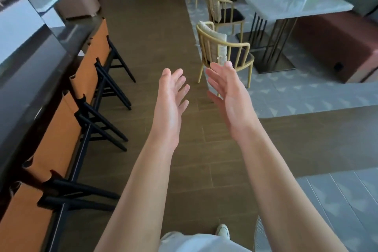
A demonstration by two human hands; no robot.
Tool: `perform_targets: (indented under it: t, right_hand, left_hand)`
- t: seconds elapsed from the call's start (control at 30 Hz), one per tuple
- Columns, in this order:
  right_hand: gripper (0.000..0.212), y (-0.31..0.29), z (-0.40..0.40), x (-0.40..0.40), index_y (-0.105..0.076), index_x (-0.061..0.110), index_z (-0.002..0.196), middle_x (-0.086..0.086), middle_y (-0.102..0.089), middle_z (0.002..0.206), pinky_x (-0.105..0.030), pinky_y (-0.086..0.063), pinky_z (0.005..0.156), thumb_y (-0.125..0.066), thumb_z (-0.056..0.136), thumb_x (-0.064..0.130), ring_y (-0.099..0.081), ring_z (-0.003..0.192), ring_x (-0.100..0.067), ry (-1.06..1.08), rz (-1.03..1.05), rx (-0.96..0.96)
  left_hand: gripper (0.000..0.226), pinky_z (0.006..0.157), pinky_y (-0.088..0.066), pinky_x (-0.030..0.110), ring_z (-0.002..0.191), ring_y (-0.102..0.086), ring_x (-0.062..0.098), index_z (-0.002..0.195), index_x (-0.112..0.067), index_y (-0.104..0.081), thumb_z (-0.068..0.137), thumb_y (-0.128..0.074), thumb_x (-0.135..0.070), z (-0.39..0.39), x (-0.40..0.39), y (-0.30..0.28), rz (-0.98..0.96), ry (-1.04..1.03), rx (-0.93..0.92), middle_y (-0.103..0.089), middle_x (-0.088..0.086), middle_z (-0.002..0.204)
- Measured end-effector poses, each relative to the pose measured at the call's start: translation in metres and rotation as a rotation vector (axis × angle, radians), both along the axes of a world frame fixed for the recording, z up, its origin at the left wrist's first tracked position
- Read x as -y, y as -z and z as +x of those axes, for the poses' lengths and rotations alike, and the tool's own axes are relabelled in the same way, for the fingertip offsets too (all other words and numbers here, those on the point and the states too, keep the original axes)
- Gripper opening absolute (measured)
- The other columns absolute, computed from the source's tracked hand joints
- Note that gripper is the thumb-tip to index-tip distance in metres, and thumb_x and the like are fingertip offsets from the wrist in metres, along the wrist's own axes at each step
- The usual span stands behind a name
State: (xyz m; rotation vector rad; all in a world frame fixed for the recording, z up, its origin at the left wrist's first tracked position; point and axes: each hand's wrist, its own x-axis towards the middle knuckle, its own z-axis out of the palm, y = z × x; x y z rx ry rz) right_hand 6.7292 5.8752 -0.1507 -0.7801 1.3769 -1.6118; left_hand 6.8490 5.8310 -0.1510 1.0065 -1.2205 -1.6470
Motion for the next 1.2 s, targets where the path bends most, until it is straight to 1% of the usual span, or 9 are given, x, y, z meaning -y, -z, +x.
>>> perform_targets:
  t: [0.13,0.3,0.4,0.47,0.63,0.73,0.87,1.07,1.2]
  right_hand:
    - [0.053,0.002,-0.002,0.048,-0.052,0.028,0.144,0.014,-0.058,0.141,-0.040,-0.034,0.118,-0.033,0.103,0.056,-0.050,0.131,0.000,-0.078,-0.002,-0.013]
    - [0.052,0.017,0.002,0.115,-0.053,0.025,0.143,0.014,-0.060,0.138,-0.040,-0.035,0.118,-0.032,0.105,0.053,-0.050,0.131,0.001,-0.141,0.045,-0.015]
    - [0.051,0.021,0.005,0.158,-0.054,0.027,0.142,0.016,-0.060,0.138,-0.040,-0.033,0.118,-0.032,0.104,0.054,-0.049,0.132,0.000,-0.142,0.078,-0.023]
    - [0.050,0.015,0.004,0.191,-0.054,0.029,0.142,0.017,-0.060,0.138,-0.039,-0.034,0.118,-0.032,0.104,0.054,-0.050,0.130,0.001,-0.127,0.064,-0.046]
    - [0.050,-0.008,-0.006,0.274,-0.053,0.029,0.142,0.015,-0.059,0.139,-0.037,-0.037,0.116,-0.031,0.105,0.053,-0.050,0.131,0.000,-0.050,0.003,-0.079]
    - [0.049,-0.013,-0.009,0.306,-0.054,0.029,0.141,0.015,-0.061,0.136,-0.037,-0.038,0.115,-0.031,0.105,0.052,-0.050,0.131,-0.001,-0.024,-0.025,-0.066]
    - [0.050,-0.010,-0.013,0.353,-0.052,0.027,0.144,0.015,-0.060,0.138,-0.034,-0.038,0.114,-0.030,0.106,0.051,-0.049,0.131,0.003,-0.021,-0.016,-0.071]
    - [0.050,0.004,-0.049,0.423,-0.053,0.029,0.142,0.017,-0.060,0.136,-0.035,-0.037,0.115,-0.030,0.105,0.053,-0.049,0.131,0.003,-0.014,0.003,-0.059]
    - [0.050,0.004,-0.087,0.482,-0.053,0.029,0.143,0.017,-0.059,0.138,-0.038,-0.035,0.117,-0.030,0.105,0.054,-0.048,0.131,0.003,-0.014,-0.018,-0.033]
  left_hand:
    - [0.056,0.119,-0.033,0.042,0.131,-0.052,0.002,0.147,-0.034,-0.049,0.104,-0.025,-0.061,0.004,0.041,0.003,-0.014,-0.095,0.021,-0.052,-0.012,0.149]
    - [0.057,0.119,-0.033,0.040,0.132,-0.051,0.002,0.149,-0.034,-0.047,0.104,-0.024,-0.061,0.010,0.105,0.016,-0.015,-0.145,0.041,-0.050,-0.012,0.151]
    - [0.057,0.120,-0.033,0.041,0.133,-0.050,0.002,0.149,-0.033,-0.047,0.104,-0.024,-0.061,0.010,0.150,0.024,0.000,-0.125,0.028,-0.049,-0.012,0.151]
    - [0.057,0.120,-0.032,0.042,0.133,-0.050,0.002,0.149,-0.034,-0.047,0.104,-0.024,-0.060,0.009,0.189,0.023,-0.019,-0.111,0.008,-0.049,-0.013,0.151]
    - [0.059,0.121,-0.030,0.043,0.136,-0.047,0.003,0.151,-0.032,-0.045,0.104,-0.022,-0.061,0.000,0.281,0.000,-0.081,-0.062,-0.018,-0.046,-0.011,0.154]
    - [0.059,0.122,-0.029,0.044,0.138,-0.046,0.004,0.151,-0.032,-0.044,0.104,-0.022,-0.060,-0.004,0.316,-0.009,-0.111,-0.034,-0.023,-0.045,-0.010,0.155]
    - [0.060,0.121,-0.029,0.043,0.137,-0.047,0.003,0.151,-0.032,-0.044,0.104,-0.022,-0.061,-0.009,0.367,-0.009,-0.105,-0.020,-0.031,-0.045,-0.011,0.155]
    - [0.060,0.121,-0.030,0.043,0.136,-0.048,0.004,0.151,-0.031,-0.044,0.104,-0.022,-0.060,-0.043,0.440,0.003,-0.063,-0.015,-0.036,-0.046,-0.010,0.155]
    - [0.059,0.121,-0.030,0.041,0.135,-0.050,0.005,0.152,-0.029,-0.044,0.105,-0.023,-0.059,-0.076,0.496,-0.002,-0.040,-0.016,-0.054,-0.047,-0.008,0.154]
